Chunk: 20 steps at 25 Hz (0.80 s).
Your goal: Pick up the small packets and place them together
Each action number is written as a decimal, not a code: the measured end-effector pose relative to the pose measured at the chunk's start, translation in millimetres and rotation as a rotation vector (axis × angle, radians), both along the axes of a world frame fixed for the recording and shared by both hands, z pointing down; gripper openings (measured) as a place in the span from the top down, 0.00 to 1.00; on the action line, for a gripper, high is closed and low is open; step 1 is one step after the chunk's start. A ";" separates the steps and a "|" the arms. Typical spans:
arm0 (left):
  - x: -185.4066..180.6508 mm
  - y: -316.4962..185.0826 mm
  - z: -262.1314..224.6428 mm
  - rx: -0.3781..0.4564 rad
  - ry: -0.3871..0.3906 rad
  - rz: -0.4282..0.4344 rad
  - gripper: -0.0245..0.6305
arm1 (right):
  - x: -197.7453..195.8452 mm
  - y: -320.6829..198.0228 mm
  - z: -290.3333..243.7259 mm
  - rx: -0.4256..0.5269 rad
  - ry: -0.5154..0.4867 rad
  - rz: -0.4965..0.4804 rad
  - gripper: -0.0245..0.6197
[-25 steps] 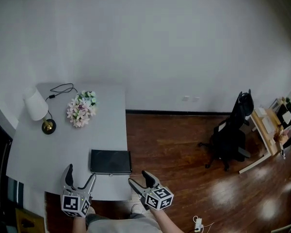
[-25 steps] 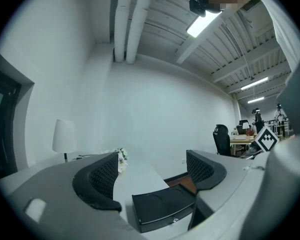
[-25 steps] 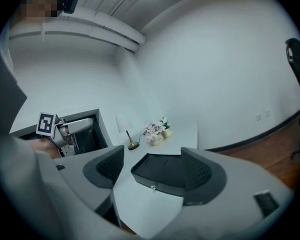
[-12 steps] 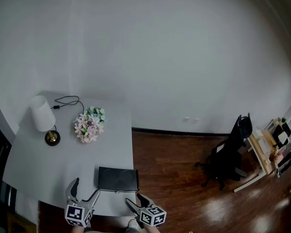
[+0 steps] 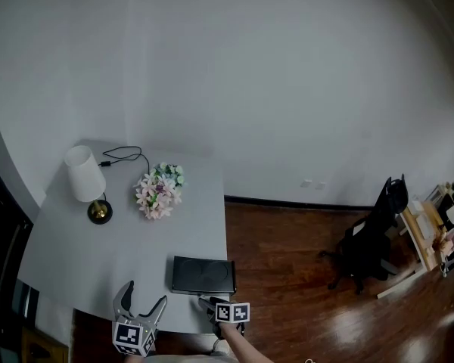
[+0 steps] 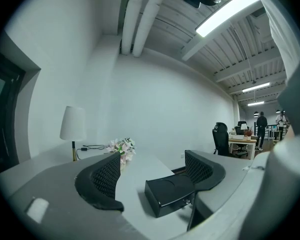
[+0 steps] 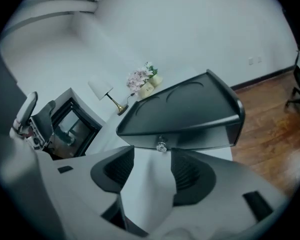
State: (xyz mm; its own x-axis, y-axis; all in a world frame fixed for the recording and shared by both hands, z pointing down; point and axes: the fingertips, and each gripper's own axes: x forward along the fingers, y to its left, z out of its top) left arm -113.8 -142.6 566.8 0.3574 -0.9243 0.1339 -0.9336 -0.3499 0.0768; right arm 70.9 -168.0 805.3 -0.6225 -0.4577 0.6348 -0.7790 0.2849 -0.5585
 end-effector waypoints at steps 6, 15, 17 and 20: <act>-17.7 4.9 0.4 -0.014 -0.035 -0.026 0.36 | 0.9 -12.0 26.2 -0.090 0.081 0.037 0.72; -26.2 8.3 5.0 -0.026 -0.035 -0.019 0.37 | -7.4 -10.0 28.8 -0.078 0.126 0.042 0.87; -23.9 8.6 7.6 -0.033 -0.037 -0.007 0.37 | -7.3 0.8 29.3 -0.087 0.119 0.033 0.87; -18.3 9.6 10.9 -0.043 -0.035 0.012 0.37 | -7.8 22.6 28.8 -0.091 0.110 0.019 0.87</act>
State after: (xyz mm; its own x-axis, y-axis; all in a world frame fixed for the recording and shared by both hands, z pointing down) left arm -132.1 -132.9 577.7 0.3631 -0.9129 0.1863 -0.9316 -0.3585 0.0591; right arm 63.0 -145.4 834.1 -0.5388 -0.4059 0.7382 -0.8417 0.2219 -0.4923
